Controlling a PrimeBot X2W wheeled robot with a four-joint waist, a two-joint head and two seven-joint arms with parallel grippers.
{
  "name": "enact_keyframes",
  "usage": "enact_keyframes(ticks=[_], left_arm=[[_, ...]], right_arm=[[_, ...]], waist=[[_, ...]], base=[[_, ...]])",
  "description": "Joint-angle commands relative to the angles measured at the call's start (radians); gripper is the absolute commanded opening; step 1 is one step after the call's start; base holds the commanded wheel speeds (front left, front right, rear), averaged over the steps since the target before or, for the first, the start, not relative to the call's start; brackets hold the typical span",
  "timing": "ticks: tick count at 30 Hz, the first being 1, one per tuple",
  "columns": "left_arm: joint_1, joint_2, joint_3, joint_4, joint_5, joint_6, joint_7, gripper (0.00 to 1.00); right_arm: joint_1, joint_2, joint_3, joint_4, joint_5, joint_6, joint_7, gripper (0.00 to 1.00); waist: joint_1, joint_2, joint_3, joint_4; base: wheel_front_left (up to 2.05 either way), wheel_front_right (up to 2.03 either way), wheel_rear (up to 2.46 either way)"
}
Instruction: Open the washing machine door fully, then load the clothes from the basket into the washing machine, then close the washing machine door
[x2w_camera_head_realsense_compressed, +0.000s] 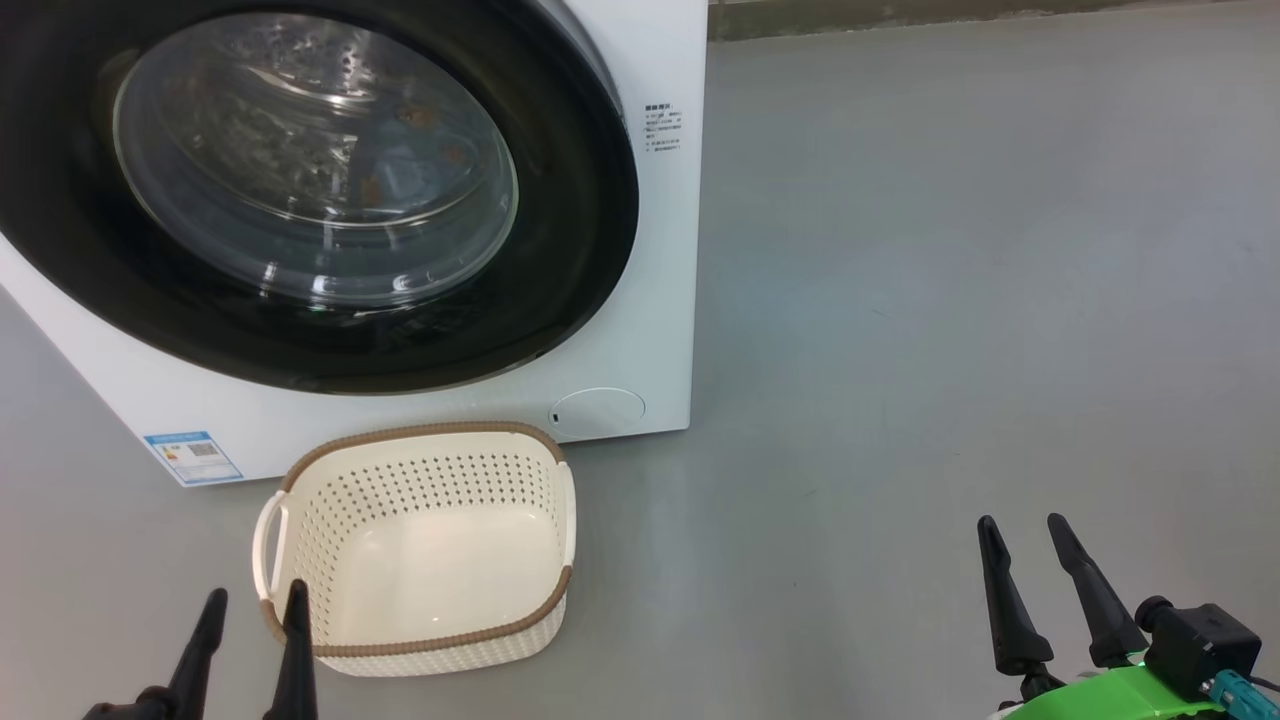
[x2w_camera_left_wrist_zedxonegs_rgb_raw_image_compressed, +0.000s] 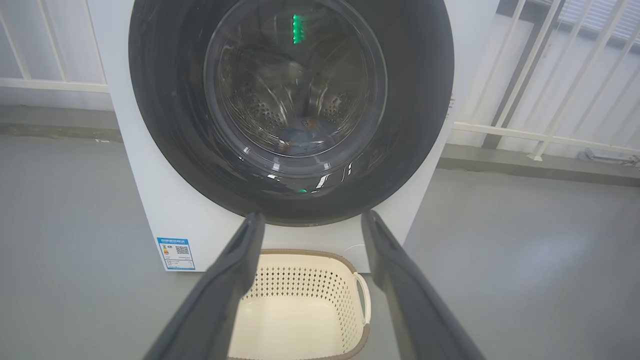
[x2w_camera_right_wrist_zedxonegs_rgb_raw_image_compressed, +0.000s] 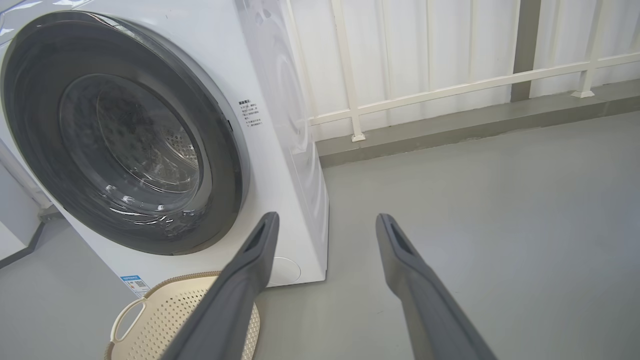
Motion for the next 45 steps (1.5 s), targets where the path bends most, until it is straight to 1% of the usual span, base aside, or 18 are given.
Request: enact_keyframes(ticks=[1,2,3,8,10,15,18,20,45], left_arm=[[-0.011,0.015,0.028,-0.023,0.007,-0.002,-0.006,1.0],[-0.011,0.017,0.023,-0.023,0.004,-0.002,-0.006,1.0],[0.0,0.001,-0.009,0.0,-0.001,0.0,0.0,0.0],[0.001,-0.027,-0.026,0.056,-0.005,0.0,0.002,0.0],[-0.001,-0.029,-0.026,0.06,-0.023,0.0,0.006,0.0],[-0.008,-0.029,-0.023,0.063,-0.077,0.001,0.019,0.0],[-0.013,-0.028,-0.021,0.067,-0.108,0.0,0.027,0.0],[-0.017,-0.028,-0.02,0.069,-0.13,0.0,0.032,0.0],[-0.06,-0.029,-0.002,0.093,-0.382,0.0,0.095,0.0]], right_arm=[[-0.011,-0.004,0.02,-0.025,0.001,-0.002,-0.005,1.0],[-0.011,-0.004,0.02,-0.026,0.001,-0.002,-0.005,1.0],[0.0,0.0,0.0,0.0,0.0,0.0,0.0,0.0],[0.001,0.009,0.005,0.063,0.003,0.0,0.001,0.0],[0.0,0.009,0.005,0.067,0.021,0.0,0.005,0.0],[-0.004,0.007,0.005,0.067,0.077,0.0,0.018,0.0],[-0.007,0.005,0.005,0.069,0.11,0.0,0.025,0.0],[-0.01,0.004,0.005,0.07,0.132,0.0,0.031,0.0],[-0.037,-0.005,0.001,0.079,0.393,-0.001,0.095,0.0]], waist=[[0.0,-0.0001,0.0,0.001],[0.0,-0.0001,0.001,0.003],[0.0,-0.0001,0.0,0.002],[0.0,-0.0001,0.0,0.003],[0.0001,-0.0001,0.0,0.003],[0.0023,-0.0001,-0.003,0.004],[0.0006,-0.0001,-0.002,0.004],[0.0001,-0.0001,-0.002,0.004],[0.0,-0.0001,-0.005,0.006]], base=[[0.0,0.0,0.0],[0.0,0.0,0.0],[0.0,0.0,0.0],[0.0,0.0,0.0],[0.0,0.0,0.0],[0.0,0.0,0.0],[0.0,0.0,0.0],[0.0,0.0,0.0],[0.0,0.0,0.0]])
